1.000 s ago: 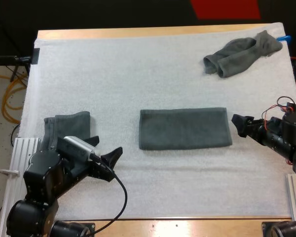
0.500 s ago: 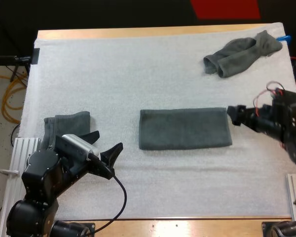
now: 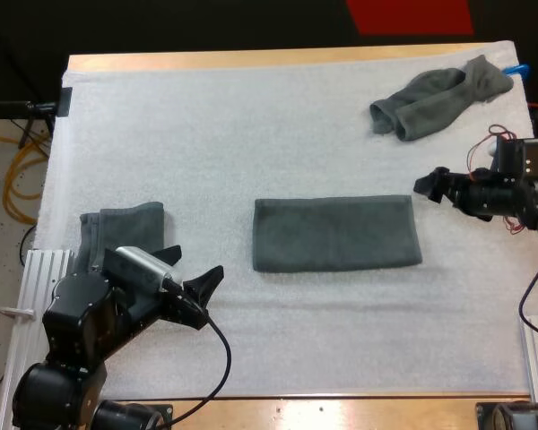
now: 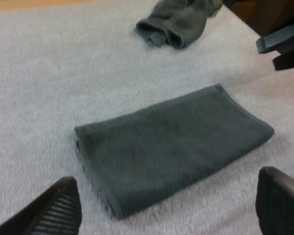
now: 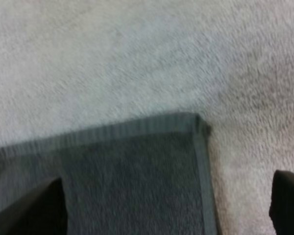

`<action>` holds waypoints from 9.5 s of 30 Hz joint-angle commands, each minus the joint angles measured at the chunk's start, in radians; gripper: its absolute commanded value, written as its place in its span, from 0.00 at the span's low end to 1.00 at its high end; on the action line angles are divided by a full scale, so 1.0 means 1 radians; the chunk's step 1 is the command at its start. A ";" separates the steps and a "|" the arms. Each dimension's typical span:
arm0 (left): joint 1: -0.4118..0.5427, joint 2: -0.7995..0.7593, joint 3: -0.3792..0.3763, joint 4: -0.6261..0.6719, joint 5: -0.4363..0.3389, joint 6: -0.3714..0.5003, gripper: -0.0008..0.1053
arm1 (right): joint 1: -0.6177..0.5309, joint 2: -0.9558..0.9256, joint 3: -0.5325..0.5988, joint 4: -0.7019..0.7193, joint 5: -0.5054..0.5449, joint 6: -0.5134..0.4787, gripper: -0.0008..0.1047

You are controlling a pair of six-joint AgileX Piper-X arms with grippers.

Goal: Pick towel from pile fold and stack

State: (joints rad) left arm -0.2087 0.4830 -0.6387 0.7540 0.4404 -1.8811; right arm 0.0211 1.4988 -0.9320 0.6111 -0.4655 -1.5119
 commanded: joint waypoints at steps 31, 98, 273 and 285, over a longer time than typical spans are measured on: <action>0.000 0.003 0.031 0.066 0.109 -0.145 0.68 | 0.181 0.195 -0.011 0.098 0.225 -0.186 0.02; 0.000 0.003 0.031 0.069 0.158 -0.127 0.68 | 0.403 -0.147 -0.011 -0.075 -0.021 0.081 0.67; 0.111 0.552 -0.569 0.430 -0.628 0.182 0.49 | 0.401 -0.684 0.039 0.268 0.226 -0.015 0.67; -0.037 0.374 -0.569 0.404 -0.624 0.201 0.49 | 0.299 -0.550 0.039 0.257 0.372 -0.074 0.67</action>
State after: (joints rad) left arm -0.2470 0.8662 -1.2022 1.1702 -0.1758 -1.6826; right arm 0.3390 0.9549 -0.8942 0.8683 -0.0978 -1.5702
